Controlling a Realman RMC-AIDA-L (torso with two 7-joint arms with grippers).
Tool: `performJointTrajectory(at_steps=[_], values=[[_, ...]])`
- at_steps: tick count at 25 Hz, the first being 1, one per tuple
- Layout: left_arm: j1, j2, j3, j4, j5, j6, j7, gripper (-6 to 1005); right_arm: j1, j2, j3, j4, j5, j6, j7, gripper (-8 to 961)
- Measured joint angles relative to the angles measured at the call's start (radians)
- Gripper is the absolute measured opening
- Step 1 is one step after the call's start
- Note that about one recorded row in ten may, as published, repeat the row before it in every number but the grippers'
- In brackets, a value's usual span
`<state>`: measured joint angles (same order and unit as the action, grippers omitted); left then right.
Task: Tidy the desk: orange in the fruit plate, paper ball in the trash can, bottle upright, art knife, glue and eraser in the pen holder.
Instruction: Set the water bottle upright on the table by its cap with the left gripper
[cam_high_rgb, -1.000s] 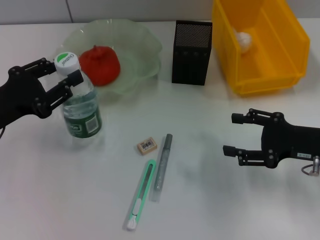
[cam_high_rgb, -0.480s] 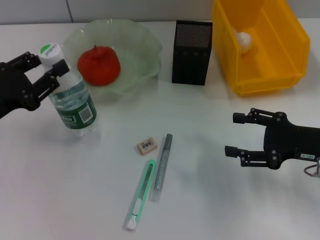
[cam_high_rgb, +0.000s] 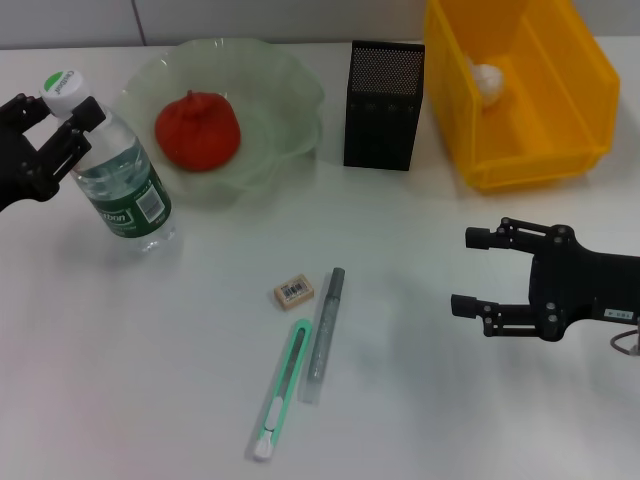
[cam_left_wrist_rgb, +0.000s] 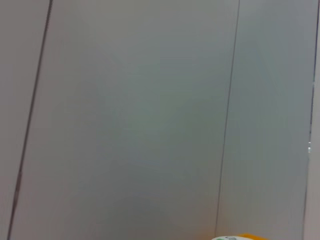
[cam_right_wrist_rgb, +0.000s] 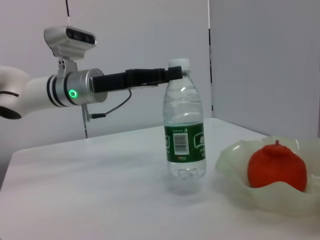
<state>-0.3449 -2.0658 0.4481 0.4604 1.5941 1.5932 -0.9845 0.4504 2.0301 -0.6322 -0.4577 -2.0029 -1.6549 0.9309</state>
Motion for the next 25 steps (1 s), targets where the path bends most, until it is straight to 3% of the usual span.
performJointTrajectory(at_steps=[25], values=[[-0.033,-0.002,-0.013,-0.096,-0.023,-0.089,0.138,439,0.023,-0.001,0.003,0.001,0.001,-0.021,0.048,818]])
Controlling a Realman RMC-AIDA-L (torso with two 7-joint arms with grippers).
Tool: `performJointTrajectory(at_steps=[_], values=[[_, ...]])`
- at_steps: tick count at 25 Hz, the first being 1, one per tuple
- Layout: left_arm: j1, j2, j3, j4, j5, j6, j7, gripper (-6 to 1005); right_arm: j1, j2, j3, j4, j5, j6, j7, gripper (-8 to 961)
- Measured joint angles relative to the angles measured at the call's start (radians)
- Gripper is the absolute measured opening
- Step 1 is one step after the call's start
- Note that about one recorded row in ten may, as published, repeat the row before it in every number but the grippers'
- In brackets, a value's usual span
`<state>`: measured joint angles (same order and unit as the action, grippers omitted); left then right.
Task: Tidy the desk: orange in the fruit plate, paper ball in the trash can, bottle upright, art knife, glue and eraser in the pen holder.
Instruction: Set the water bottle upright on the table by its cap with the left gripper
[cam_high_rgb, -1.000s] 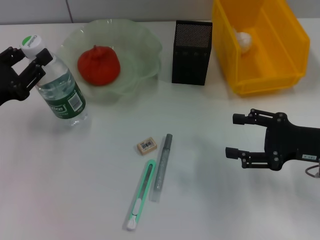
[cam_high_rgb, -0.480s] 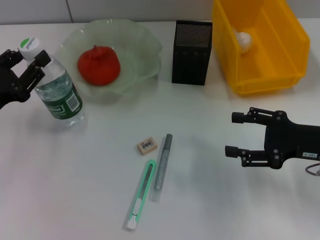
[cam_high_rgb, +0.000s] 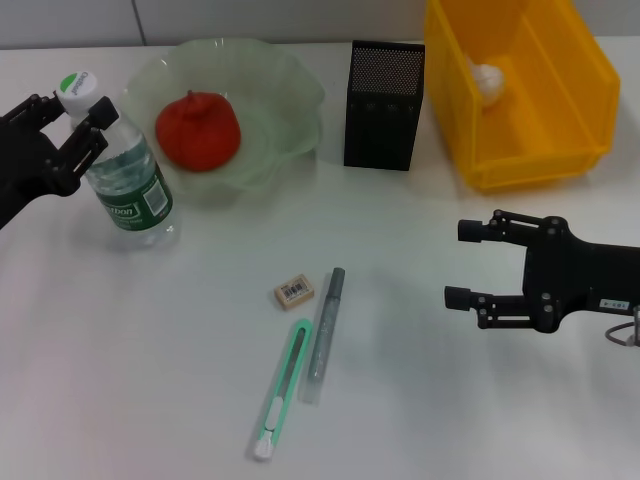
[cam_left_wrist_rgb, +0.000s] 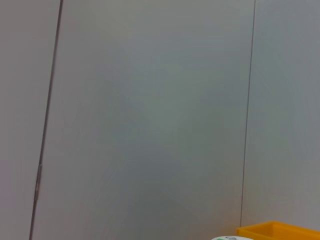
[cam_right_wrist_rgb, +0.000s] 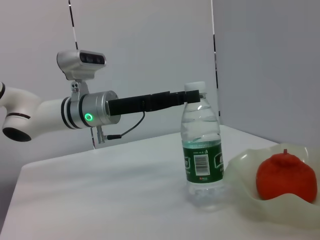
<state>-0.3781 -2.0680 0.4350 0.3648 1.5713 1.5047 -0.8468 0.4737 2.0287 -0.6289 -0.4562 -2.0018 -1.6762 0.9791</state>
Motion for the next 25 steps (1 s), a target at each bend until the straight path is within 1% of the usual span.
performJointTrajectory(at_steps=[12,25], values=[[-0.004,0.000,0.010,-0.002,0.007,-0.032,0.006,439,0.000,0.001,0.001,-0.001,0.000,0.001,0.010,818],[-0.005,-0.001,0.012,-0.026,0.005,-0.034,0.031,439,0.005,-0.002,0.002,-0.003,0.000,0.001,0.012,817]])
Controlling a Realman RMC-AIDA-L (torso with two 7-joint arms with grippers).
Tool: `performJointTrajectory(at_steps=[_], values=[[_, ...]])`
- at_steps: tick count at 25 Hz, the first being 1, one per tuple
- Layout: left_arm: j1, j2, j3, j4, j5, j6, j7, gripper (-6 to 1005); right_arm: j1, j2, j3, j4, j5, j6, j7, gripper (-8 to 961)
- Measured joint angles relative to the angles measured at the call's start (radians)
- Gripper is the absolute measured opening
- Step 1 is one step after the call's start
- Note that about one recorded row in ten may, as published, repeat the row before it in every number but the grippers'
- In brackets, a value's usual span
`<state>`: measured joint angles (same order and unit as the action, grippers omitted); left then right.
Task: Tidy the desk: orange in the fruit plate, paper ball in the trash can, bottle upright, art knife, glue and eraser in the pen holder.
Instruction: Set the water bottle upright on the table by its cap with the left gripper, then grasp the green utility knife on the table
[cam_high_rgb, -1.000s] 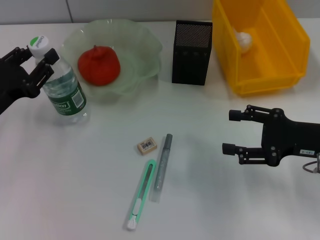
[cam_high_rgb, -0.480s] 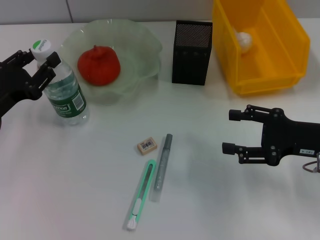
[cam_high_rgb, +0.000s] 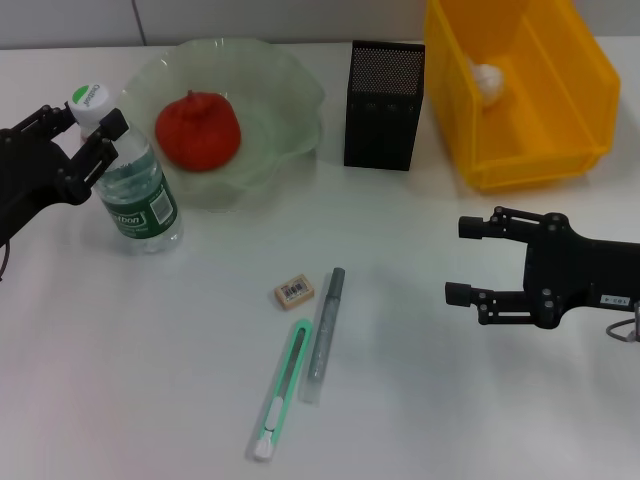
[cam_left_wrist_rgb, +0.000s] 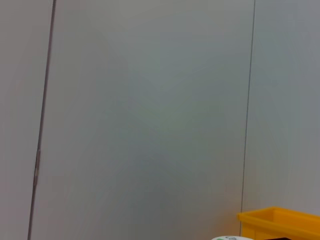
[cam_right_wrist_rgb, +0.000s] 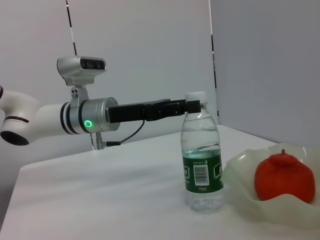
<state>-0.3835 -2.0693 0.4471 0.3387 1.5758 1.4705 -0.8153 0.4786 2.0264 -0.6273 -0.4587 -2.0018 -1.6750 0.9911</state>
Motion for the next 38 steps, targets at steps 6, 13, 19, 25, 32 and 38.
performJointTrajectory(at_steps=[6,13,19,25,32,38], values=[[0.003,0.000,-0.003,0.000,-0.001,0.009,0.000,439,0.002,0.000,-0.009,0.000,0.000,0.000,0.008,817],[0.008,0.000,-0.008,-0.001,-0.003,0.013,-0.006,438,0.002,0.000,-0.010,0.000,-0.001,-0.001,0.012,817],[0.009,0.000,-0.011,-0.002,-0.003,0.015,-0.010,439,0.005,0.000,-0.009,0.000,-0.003,-0.001,0.014,817],[0.008,0.000,-0.012,-0.003,-0.005,0.016,-0.011,469,0.008,0.000,-0.009,0.000,-0.003,-0.002,0.015,817],[0.006,0.000,-0.011,-0.003,-0.006,0.025,-0.012,697,0.009,0.000,-0.009,0.000,-0.004,-0.002,0.023,817],[0.008,0.002,-0.011,-0.002,-0.019,0.064,-0.020,775,0.004,0.000,-0.005,0.000,-0.002,-0.002,0.023,817]])
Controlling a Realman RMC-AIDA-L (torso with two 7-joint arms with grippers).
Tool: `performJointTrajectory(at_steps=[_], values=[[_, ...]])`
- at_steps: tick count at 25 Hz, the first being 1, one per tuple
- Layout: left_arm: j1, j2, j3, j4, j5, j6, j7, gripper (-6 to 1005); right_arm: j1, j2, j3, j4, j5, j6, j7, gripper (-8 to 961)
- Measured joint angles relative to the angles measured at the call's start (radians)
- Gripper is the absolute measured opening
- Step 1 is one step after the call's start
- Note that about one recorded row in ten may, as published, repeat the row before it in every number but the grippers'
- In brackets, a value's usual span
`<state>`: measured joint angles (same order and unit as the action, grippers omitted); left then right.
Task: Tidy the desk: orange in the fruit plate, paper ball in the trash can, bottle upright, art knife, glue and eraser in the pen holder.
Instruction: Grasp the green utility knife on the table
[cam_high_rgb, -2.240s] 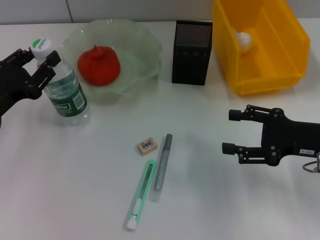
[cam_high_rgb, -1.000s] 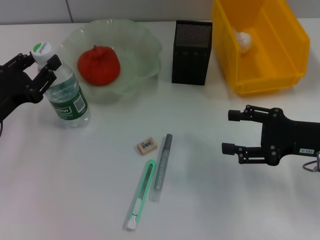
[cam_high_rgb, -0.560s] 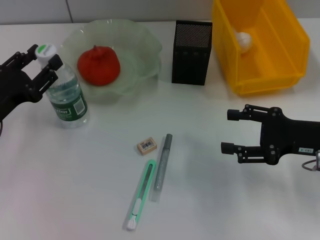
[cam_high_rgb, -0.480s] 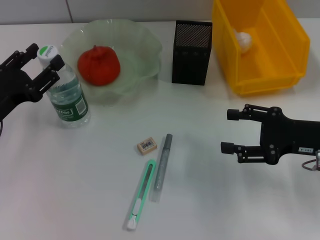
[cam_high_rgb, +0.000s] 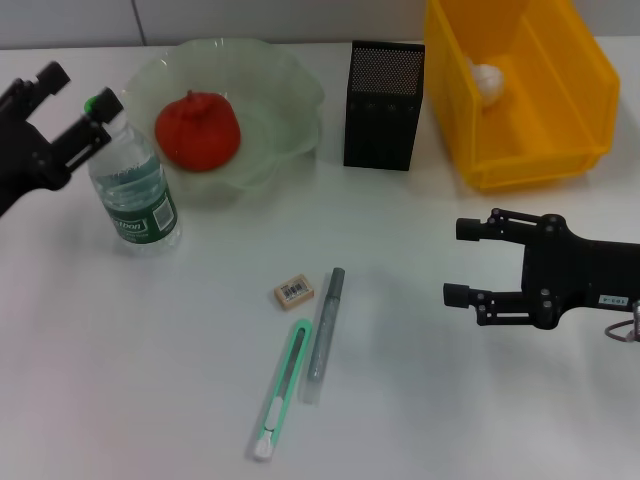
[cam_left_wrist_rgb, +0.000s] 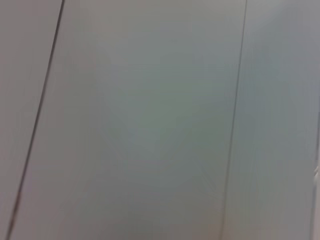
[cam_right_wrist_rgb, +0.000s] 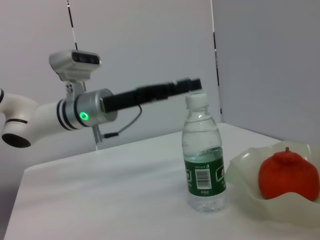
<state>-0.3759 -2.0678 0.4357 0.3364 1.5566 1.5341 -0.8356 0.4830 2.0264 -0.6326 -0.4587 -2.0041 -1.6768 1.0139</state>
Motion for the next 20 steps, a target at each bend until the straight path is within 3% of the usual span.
performJointTrajectory(at_steps=[2,4,12,13,14,15,19,20], values=[[0.002,0.002,0.000,0.002,-0.012,0.028,-0.017,782,-0.002,0.000,0.004,0.000,0.001,0.000,0.000,817],[0.006,0.018,0.003,0.035,-0.033,0.147,-0.173,782,-0.003,0.000,0.006,0.002,0.001,0.001,0.002,817],[0.009,0.035,0.027,0.081,-0.026,0.243,-0.296,782,0.008,0.000,0.051,0.002,0.003,0.011,0.034,817],[0.012,0.056,0.085,0.088,-0.026,0.291,-0.334,782,0.010,0.000,0.058,0.002,0.003,0.011,0.038,817],[0.012,0.056,0.085,0.088,-0.026,0.291,-0.334,782,0.014,0.000,0.066,0.002,0.003,0.011,0.044,817],[0.014,0.076,0.174,0.093,-0.024,0.305,-0.342,782,0.018,0.000,0.069,0.002,0.003,0.011,0.052,817],[0.016,0.081,0.217,0.099,-0.012,0.301,-0.338,781,0.037,0.000,0.071,0.002,0.004,0.015,0.084,817],[0.016,0.084,0.251,0.116,0.066,0.286,-0.332,781,0.040,0.000,0.070,0.002,0.004,0.018,0.090,817]])
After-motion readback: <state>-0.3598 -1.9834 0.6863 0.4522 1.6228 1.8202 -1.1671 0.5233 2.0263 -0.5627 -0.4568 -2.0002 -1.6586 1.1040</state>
